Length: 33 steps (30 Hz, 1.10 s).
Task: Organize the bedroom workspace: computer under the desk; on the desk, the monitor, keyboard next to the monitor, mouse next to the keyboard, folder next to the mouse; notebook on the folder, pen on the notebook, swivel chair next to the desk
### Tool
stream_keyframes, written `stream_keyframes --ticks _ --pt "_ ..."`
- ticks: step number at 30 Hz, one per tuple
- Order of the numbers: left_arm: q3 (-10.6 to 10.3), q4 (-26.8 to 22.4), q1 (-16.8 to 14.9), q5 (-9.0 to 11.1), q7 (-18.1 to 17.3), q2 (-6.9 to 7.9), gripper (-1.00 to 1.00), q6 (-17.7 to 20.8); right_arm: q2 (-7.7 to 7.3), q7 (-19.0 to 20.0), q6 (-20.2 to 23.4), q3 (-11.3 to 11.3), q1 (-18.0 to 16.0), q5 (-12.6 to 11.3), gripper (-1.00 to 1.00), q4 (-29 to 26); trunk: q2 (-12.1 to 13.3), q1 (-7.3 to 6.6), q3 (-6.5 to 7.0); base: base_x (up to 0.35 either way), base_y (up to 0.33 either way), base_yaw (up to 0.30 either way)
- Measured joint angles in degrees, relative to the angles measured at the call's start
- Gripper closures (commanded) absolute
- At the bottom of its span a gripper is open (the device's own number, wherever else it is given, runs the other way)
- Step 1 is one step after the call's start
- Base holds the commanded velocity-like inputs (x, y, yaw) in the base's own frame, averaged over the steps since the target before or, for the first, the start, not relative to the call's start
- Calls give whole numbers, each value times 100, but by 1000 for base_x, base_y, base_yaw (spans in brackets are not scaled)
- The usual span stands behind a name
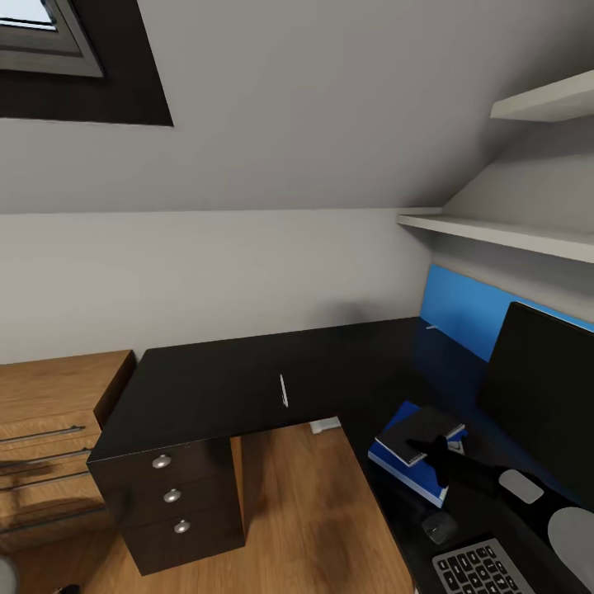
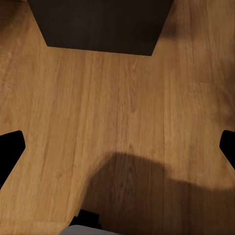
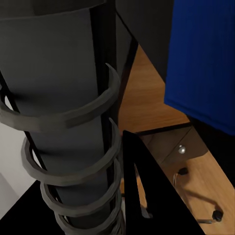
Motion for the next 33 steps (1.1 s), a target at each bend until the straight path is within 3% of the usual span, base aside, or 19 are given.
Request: stream_keyframes --ticks 33 --pt "0 0 3 0 0 0 -100 0 5 -273 226 -4 0 -10 100 13 0 0 0 0 0 0"
